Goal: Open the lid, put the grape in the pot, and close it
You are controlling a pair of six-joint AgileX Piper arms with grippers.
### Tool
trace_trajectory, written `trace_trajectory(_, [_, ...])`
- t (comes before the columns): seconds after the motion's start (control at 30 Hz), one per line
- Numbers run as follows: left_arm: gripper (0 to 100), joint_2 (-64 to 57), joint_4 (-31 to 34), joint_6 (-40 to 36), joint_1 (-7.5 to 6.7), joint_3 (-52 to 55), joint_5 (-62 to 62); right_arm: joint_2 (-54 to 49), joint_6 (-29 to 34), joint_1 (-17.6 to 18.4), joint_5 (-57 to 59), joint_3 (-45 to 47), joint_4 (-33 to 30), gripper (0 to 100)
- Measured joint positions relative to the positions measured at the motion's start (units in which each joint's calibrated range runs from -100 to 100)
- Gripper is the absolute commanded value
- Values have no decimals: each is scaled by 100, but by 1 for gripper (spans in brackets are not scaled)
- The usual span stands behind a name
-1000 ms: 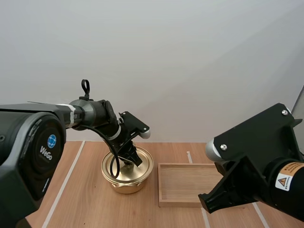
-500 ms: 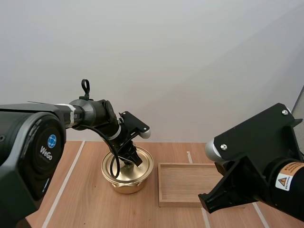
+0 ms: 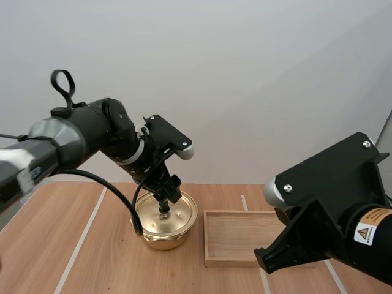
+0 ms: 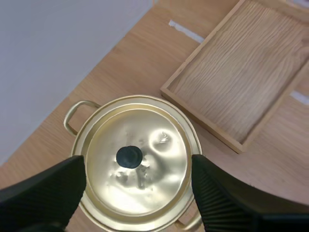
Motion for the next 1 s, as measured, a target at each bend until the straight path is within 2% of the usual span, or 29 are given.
trace_trajectory(0.27, [99, -1855, 0, -261, 0, -12, 1116, 0, 140, 0, -56, 0, 21, 0])
trace_trajectory(0.3, [86, -2108, 0, -330, 0, -12, 1240, 0, 176, 0, -56, 0, 21, 0])
trace_trajectory(0.33, [68, -2354, 11, -427, 0, -12, 1378, 0, 186, 0, -56, 0, 21, 0])
trace_trajectory(0.37, [44, -2499, 11, -482, 0, -12, 1461, 0, 194, 0, -56, 0, 21, 0])
trace_trajectory(0.4, [30, -2544, 28, -524, 0, -12, 1483, 0, 197, 0, -56, 0, 21, 0])
trace_trajectory(0.43, [1, -2902, 89, -675, 0, -12, 1520, 0, 228, 0, -56, 0, 21, 0])
trace_trajectory(0.73, [0, -4119, 139, -1198, 0, 109, 1559, -247, 483, 0, -71, 12, 149, 0])
trace_trajectory(0.9, [0, -5530, 139, -1645, -6, 1242, 321, -941, 554, 0, -508, 12, 221, 0])
trace_trajectory(1.0, [0, -5934, 139, -1825, -6, 1533, -157, -1440, 720, 0, -1100, 108, 231, 0])
